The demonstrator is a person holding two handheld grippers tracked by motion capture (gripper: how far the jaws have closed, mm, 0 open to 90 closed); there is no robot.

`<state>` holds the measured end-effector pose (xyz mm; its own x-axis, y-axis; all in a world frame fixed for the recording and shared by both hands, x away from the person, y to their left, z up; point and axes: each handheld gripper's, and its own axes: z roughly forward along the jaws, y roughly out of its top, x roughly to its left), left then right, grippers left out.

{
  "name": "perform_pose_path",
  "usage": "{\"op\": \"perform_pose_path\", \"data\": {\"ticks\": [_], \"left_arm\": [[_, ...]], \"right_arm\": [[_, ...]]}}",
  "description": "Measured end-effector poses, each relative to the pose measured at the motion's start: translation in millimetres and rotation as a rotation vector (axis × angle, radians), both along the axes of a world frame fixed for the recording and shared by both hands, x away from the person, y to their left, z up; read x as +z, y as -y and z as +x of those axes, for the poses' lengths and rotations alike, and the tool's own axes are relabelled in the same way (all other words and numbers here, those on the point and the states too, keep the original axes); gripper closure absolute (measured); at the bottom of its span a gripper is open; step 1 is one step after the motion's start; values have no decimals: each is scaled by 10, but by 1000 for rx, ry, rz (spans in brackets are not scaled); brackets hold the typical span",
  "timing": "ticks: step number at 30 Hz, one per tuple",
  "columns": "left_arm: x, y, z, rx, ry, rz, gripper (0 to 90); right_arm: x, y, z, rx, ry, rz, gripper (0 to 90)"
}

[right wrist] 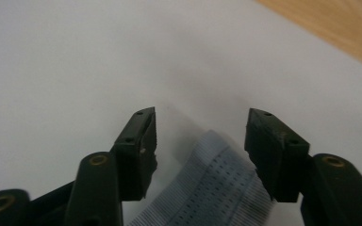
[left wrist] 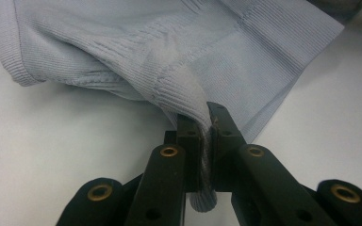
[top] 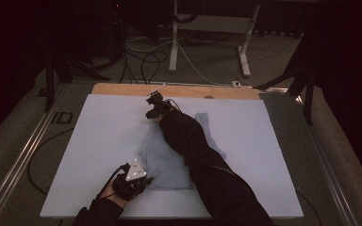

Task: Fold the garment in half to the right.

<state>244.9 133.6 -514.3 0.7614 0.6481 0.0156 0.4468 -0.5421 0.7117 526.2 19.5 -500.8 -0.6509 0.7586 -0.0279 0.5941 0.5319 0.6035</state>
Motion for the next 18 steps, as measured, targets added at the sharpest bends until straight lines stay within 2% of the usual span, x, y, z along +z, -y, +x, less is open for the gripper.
{"op": "perform_pose_path", "data": {"ticks": [1, 5, 9, 10, 14, 18], "left_arm": [[0, 0, 0, 0, 0, 0, 868], [-2, 3, -3, -3, 0, -1, 868], [-7, 6, -5, -6, 1, 2, 869], [-6, 5, -3, -5, 0, 3, 869], [-9, 10, -6, -6, -1, 4, 870], [-12, 14, -9, -5, 0, 6, 870]], "right_arm": [[0, 0, 0, 0, 0, 0, 485], [-50, -45, 12, 10, -14, -53, 565], [-96, -62, 18, 1, -27, -76, 621], [-105, -62, 21, 8, -24, -95, 622], [-113, -74, 9, 9, -17, -112, 665], [-111, -60, 4, 27, -3, -140, 761]]}}
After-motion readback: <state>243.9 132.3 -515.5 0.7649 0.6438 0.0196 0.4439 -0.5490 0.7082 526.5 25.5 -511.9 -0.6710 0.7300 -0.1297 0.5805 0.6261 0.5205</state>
